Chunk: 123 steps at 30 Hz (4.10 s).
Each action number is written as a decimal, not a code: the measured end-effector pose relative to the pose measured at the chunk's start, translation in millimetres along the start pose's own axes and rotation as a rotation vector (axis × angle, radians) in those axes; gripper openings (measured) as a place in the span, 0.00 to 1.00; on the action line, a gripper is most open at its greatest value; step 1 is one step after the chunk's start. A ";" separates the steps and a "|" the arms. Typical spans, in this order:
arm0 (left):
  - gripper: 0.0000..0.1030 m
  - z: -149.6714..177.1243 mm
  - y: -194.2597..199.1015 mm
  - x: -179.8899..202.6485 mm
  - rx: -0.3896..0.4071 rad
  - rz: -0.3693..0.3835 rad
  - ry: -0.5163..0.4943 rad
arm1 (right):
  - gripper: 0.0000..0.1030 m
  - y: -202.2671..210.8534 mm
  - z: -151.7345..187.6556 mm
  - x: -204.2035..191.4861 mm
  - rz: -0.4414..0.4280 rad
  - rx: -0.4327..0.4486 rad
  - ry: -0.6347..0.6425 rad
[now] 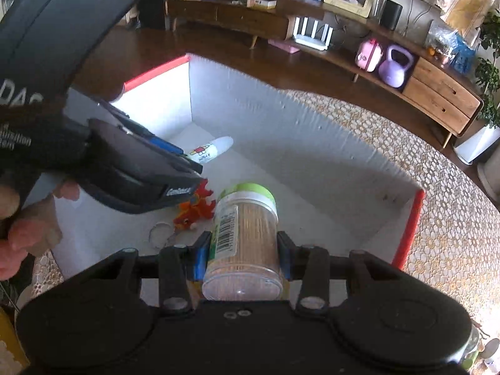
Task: Organize rigid objects
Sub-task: 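Carry the toothpick jar and glue stick over the red box with both tools, then open the right tool to drop the jar while the left tool releases the glue stick, then move both tools back toward the remaining items on the table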
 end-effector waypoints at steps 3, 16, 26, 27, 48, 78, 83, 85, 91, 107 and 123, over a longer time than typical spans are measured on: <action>0.17 1.1 -5.0 -0.2 -0.051 0.005 -0.001 | 0.41 -1.8 -1.1 -0.5 -0.008 -0.004 -0.002; 0.17 8.0 -16.8 3.6 -0.157 -0.009 -0.013 | 0.42 -2.1 -5.1 -0.4 -0.008 -0.007 0.004; 0.17 1.1 4.2 3.0 -0.077 0.003 0.001 | 0.50 21.7 -2.7 6.3 -0.013 0.051 -0.017; 0.17 0.3 7.6 3.1 -0.069 0.007 0.004 | 0.51 25.9 -1.2 7.1 -0.015 0.059 -0.020; 0.17 18.0 117.5 36.5 0.144 0.053 -0.028 | 0.61 146.6 31.1 17.3 -0.029 0.251 -0.107; 0.33 97.2 192.3 162.2 0.318 0.209 -0.121 | 0.83 232.8 151.6 63.2 0.051 0.386 -0.252; 0.64 107.5 185.1 190.3 0.338 0.222 -0.138 | 0.86 231.5 182.0 85.2 0.068 0.376 -0.308; 0.65 112.1 181.5 202.8 0.344 0.225 -0.157 | 0.88 230.4 194.3 94.5 0.084 0.373 -0.324; 0.78 116.8 164.0 232.2 0.337 0.255 -0.144 | 0.91 225.6 236.4 123.8 0.115 0.359 -0.366; 0.79 95.3 94.9 274.1 0.316 0.274 -0.060 | 0.97 182.3 270.2 181.9 0.173 0.333 -0.365; 0.79 76.1 14.2 299.1 0.276 0.278 -0.079 | 0.88 107.5 254.9 210.8 0.147 0.250 -0.274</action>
Point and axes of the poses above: each gripper's, at about its wrist camera, not at the fingertips, and y roughly against the way its jaws point, x to its right, z to its underside, the point moved 8 cm from there along -y, roughly the way its jaws point, and after that the axes turned 9 degrees about y, right-handed, at the moved point
